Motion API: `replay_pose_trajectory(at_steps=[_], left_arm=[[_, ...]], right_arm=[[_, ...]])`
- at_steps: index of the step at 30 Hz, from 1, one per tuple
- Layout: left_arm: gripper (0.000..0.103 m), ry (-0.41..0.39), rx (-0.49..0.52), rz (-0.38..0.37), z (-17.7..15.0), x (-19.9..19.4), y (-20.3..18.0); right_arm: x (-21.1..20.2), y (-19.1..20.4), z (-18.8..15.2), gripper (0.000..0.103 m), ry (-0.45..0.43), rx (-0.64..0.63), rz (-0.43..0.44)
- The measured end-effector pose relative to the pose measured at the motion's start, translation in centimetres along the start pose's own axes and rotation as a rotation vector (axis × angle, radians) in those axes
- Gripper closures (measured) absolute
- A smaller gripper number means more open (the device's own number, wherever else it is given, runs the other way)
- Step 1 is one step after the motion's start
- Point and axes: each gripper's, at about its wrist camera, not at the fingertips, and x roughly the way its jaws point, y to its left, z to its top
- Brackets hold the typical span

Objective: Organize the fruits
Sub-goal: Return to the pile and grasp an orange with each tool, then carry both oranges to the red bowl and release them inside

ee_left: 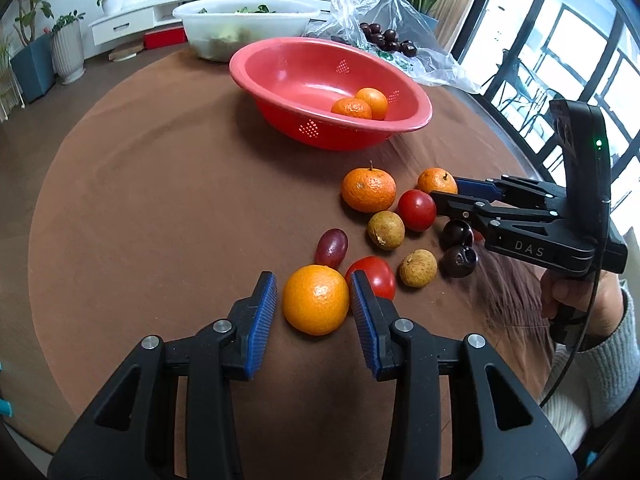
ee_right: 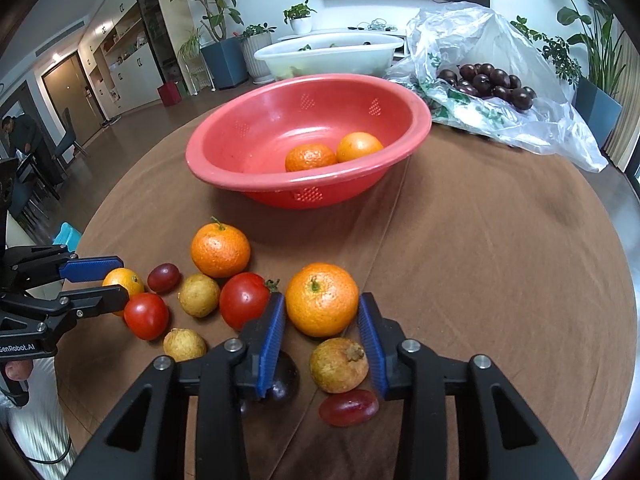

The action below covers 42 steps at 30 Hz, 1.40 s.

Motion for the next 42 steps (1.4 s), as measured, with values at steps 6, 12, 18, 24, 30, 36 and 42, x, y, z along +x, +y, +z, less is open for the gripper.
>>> replay_pose_trajectory(at_steps=[6, 12, 18, 24, 30, 36, 42], left_arm=[[0.070, 0.013, -0.032, -0.038, 0.0, 0.1, 0.5], [0.071, 0.011, -0.023, -0.026, 0.0, 0.1, 0.2], [0.071, 0.007, -0.028, -0.014, 0.0, 0.0, 0.3], [0.071, -0.011, -0.030, -0.002, 0.1, -0.2, 0.4], [0.071, -0.018, -0.013, 0.018, 0.1, -0.3, 0.1], [0.071, -0.028, -0.014, 0.024, 0.1, -0.4, 0.2], [0.071, -0.040, -0.002, 0.020, 0.3, -0.7, -0.2]], right_arm=[[0.0, -0.4, 0.1, 0.063, -0.001, 0.010, 0.009], [0.0, -0.5, 0.1, 0.063, -0.001, 0.014, 0.013], [-0.3, -1.0, 0.4, 0.063, -0.019, 0.032, 0.020], [-0.7, -1.0, 0.5, 0.063, -0.030, 0.040, 0.025], [-1.1, -1.0, 0.6, 0.063, -0.044, 0.045, 0.034], [-1.5, -1.1, 0.8, 0.063, -0.062, 0.055, 0.044], [-2.3, -1.0, 1.0, 0.063, -0.088, 0.056, 0.049]])
